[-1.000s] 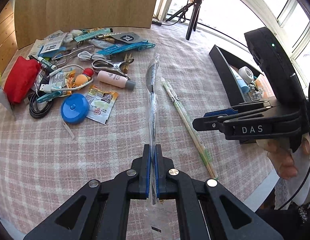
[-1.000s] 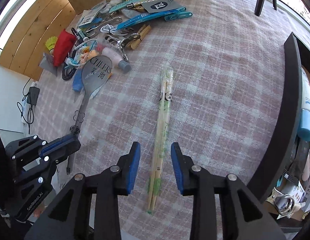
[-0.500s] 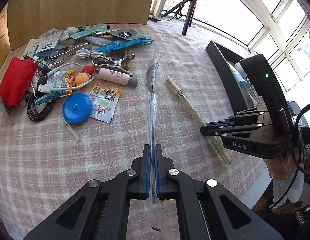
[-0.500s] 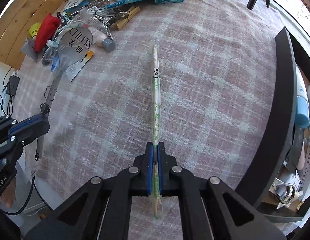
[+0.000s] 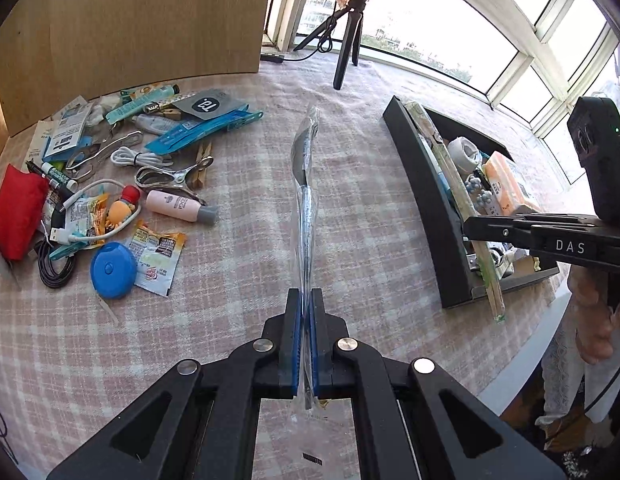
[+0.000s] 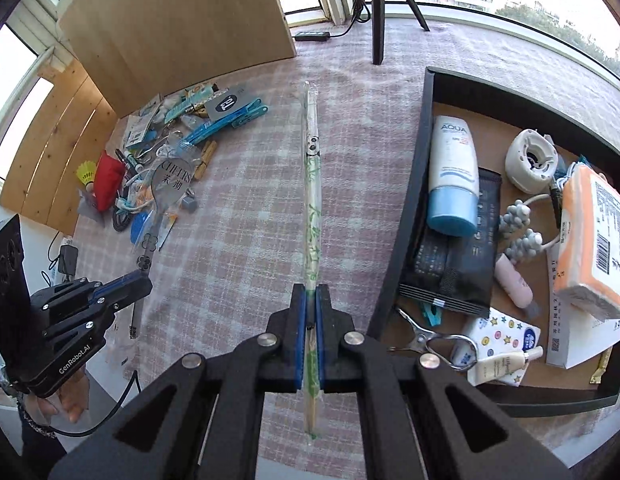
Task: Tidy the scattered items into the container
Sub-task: 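Carry the chopsticks and bagged spoon over the tray with both grippers, then open both grippers to drop the chopsticks and bagged spoon into the tray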
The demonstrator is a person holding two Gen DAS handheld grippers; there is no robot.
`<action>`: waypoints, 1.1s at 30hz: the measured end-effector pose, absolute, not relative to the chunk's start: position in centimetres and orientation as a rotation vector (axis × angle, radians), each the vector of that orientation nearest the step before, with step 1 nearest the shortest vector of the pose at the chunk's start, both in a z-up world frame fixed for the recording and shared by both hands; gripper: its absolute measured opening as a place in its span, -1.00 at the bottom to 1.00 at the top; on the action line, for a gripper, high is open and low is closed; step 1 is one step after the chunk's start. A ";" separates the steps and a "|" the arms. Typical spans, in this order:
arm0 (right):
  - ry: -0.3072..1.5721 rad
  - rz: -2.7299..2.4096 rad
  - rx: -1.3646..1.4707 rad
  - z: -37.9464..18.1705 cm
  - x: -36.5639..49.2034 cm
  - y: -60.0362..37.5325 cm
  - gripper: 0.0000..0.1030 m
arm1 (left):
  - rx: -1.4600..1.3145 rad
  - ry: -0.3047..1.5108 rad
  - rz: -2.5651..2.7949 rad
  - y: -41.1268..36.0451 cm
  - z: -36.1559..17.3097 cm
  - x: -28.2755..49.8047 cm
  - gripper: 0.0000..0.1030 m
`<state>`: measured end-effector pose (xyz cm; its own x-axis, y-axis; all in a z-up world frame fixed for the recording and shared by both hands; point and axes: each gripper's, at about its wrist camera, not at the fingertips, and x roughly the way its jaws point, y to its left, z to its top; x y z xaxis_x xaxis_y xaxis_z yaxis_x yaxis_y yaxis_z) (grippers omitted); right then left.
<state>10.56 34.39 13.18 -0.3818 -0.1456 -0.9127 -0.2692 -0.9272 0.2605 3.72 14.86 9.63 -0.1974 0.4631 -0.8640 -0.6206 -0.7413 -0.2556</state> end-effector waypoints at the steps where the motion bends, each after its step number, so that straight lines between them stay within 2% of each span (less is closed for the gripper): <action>1: 0.579 2.472 -1.673 13.5 11.6 35.7 -0.91 | -1.357 0.197 1.985 16.1 9.9 4.0 -0.94; 12: 0.692 2.269 -1.435 14.6 22.2 50.8 -0.91 | -1.296 0.253 1.890 31.6 12.1 7.3 -0.94; 19: 0.701 2.181 -1.396 13.6 25.1 55.8 -0.91 | -1.263 0.342 1.874 38.6 12.6 9.1 -0.92; 20: 0.696 2.187 -1.398 13.6 25.2 56.0 -0.86 | -1.248 0.345 1.886 39.2 12.7 9.3 -0.85; 21: 0.693 2.189 -1.392 13.6 25.3 56.1 -0.80 | -1.244 0.344 1.894 39.7 12.8 9.4 -0.54; 22: 0.688 2.183 -1.386 13.7 25.4 56.2 -0.73 | -1.248 0.342 1.905 39.9 12.9 9.5 -0.35; 23: 0.684 2.179 -1.376 13.9 25.6 56.2 -0.52 | -1.242 0.336 1.920 40.0 13.1 9.5 -0.10; 24: 0.685 2.184 -1.364 14.1 25.6 56.1 -0.34 | -1.231 0.337 1.932 40.1 13.3 9.7 -0.09; 25: 0.687 2.192 -1.352 14.3 25.7 56.1 -0.30 | -1.220 0.346 1.937 40.1 13.5 9.9 -0.09; 33: 0.665 2.263 -1.319 15.4 25.1 54.2 -0.30 | -1.165 0.372 2.000 38.7 15.0 10.9 -0.09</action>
<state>25.08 54.21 15.43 -0.4510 0.1272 -0.8834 -0.5847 -0.7899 0.1848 10.90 38.69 15.04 -0.2790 0.4765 -0.8337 -0.7443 -0.6559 -0.1258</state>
